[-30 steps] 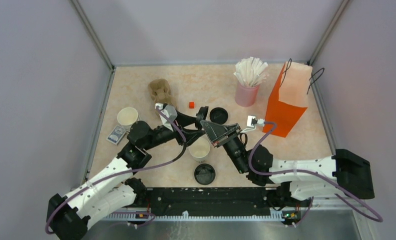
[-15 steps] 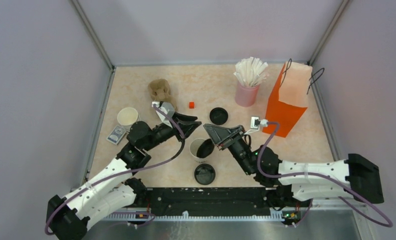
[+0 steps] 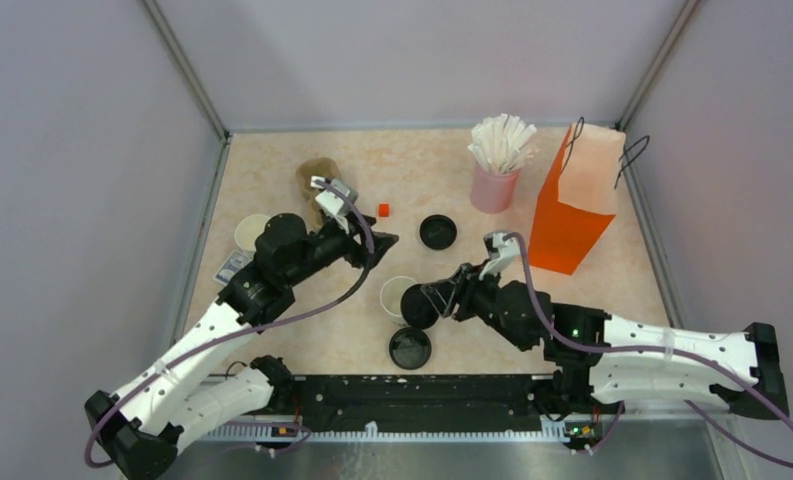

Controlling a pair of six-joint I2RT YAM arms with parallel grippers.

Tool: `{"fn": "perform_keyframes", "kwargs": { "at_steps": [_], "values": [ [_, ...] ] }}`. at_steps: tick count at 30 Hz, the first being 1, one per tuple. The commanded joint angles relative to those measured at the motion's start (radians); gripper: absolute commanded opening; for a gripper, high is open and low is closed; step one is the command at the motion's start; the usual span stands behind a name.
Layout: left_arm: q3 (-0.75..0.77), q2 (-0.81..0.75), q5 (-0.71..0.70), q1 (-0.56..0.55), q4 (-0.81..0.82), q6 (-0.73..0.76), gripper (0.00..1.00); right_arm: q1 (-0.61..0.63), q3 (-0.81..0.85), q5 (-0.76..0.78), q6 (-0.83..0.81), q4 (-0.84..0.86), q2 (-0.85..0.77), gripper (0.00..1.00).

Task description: Pack the takeout coffee

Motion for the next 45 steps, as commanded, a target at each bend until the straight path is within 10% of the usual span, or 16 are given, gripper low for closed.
{"fn": "perform_keyframes", "kwargs": {
  "at_steps": [1, 11, 25, 45],
  "values": [
    [0.084, 0.028, 0.081, -0.001, -0.262, 0.094, 0.68, -0.008, 0.047, -0.093, 0.062, -0.361, 0.010, 0.44],
    [0.082, 0.085, 0.182, -0.001, -0.370, 0.004, 0.65, -0.007, -0.040, -0.068, 0.215, -0.442, 0.017, 0.40],
    [0.002, 0.014, -0.151, -0.002, -0.363, 0.057, 0.88, -0.027, 0.001, 0.079, 0.413, -0.584, 0.334, 0.41],
    [-0.102, -0.152, -0.166, -0.001, -0.304, 0.131, 0.89, -0.187, -0.101, -0.042, 0.243, -0.278, 0.484, 0.27]
  ]
}}
